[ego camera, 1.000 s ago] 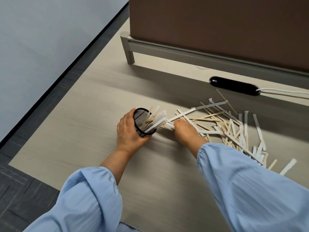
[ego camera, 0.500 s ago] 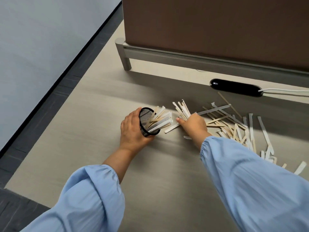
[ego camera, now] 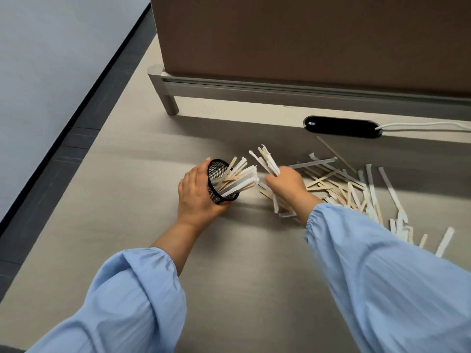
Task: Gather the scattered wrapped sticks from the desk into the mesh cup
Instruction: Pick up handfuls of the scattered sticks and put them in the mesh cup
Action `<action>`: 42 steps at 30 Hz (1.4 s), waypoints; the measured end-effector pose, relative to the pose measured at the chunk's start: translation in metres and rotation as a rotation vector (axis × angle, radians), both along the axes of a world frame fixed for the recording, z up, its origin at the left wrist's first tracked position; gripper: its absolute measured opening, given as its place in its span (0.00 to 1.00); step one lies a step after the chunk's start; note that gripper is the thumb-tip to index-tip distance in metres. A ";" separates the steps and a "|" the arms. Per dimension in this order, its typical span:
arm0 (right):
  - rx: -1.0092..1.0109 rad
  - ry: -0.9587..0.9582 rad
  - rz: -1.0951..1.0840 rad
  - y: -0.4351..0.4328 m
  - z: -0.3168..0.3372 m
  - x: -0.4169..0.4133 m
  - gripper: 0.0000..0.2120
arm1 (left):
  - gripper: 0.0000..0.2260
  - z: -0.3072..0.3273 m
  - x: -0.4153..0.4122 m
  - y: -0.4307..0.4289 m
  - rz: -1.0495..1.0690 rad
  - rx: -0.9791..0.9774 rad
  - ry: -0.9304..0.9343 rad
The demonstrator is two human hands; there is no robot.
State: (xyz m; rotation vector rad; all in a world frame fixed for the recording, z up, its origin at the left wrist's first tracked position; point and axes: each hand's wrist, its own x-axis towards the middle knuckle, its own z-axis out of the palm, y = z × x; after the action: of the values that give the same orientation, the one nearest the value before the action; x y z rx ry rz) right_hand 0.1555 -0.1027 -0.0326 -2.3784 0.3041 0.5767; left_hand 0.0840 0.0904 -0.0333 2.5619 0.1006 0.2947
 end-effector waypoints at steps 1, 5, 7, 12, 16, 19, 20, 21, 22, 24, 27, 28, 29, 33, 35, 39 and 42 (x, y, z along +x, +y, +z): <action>-0.015 -0.017 0.029 -0.003 0.004 0.002 0.11 | 0.44 0.000 0.001 -0.001 -0.006 -0.006 0.001; -0.133 -0.012 0.170 -0.017 0.012 0.004 0.11 | 0.43 -0.001 0.005 -0.010 -0.044 -0.004 -0.023; -0.209 0.004 0.269 -0.024 0.009 -0.002 0.11 | 0.43 0.000 0.005 -0.013 -0.057 0.000 -0.031; -0.382 0.006 0.421 -0.030 0.001 -0.017 0.13 | 0.42 -0.001 0.004 -0.017 -0.066 0.026 -0.039; -0.415 -0.011 0.469 -0.025 0.002 -0.019 0.12 | 0.43 0.002 0.002 -0.019 -0.057 0.019 -0.010; -0.482 -0.064 0.536 -0.022 0.002 -0.020 0.12 | 0.43 0.003 0.000 -0.019 -0.059 0.021 -0.009; -0.502 -0.079 0.554 -0.022 0.003 -0.021 0.12 | 0.43 0.003 -0.001 -0.019 -0.059 0.024 -0.013; -0.516 -0.086 0.568 -0.022 0.003 -0.021 0.13 | 0.43 0.003 -0.001 -0.018 -0.058 0.026 -0.016; -0.525 -0.086 0.573 -0.022 0.003 -0.022 0.13 | 0.43 0.003 -0.002 -0.018 -0.056 0.026 -0.017; -0.541 -0.077 0.571 -0.021 0.003 -0.023 0.13 | 0.42 0.003 -0.003 -0.017 -0.053 0.025 -0.009; -0.551 -0.061 0.567 -0.021 0.002 -0.024 0.13 | 0.42 0.002 -0.004 -0.018 -0.057 0.037 -0.009; -0.544 -0.056 0.566 -0.021 0.001 -0.024 0.12 | 0.42 0.002 -0.004 -0.018 -0.060 0.042 -0.010; -0.536 -0.055 0.566 -0.021 -0.001 -0.025 0.13 | 0.42 0.001 -0.004 -0.018 -0.062 0.045 -0.009; -0.486 -0.053 0.550 -0.024 -0.006 -0.025 0.16 | 0.42 0.002 -0.004 -0.018 -0.054 0.038 0.001; -0.443 -0.056 0.522 -0.025 -0.004 -0.022 0.16 | 0.43 0.002 -0.004 -0.019 -0.049 0.034 -0.003; -0.393 -0.091 0.496 -0.030 0.002 -0.019 0.13 | 0.44 0.004 -0.004 -0.022 -0.034 0.021 0.008; -0.400 -0.114 0.485 -0.036 0.004 -0.023 0.13 | 0.44 0.006 -0.004 -0.023 -0.035 0.018 0.011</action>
State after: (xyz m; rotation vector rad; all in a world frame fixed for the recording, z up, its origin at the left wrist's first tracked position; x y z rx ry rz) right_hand 0.1329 -0.1383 -0.0285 -2.8828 -0.2423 0.6385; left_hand 0.0796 0.0670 -0.0271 2.5807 0.0579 0.2700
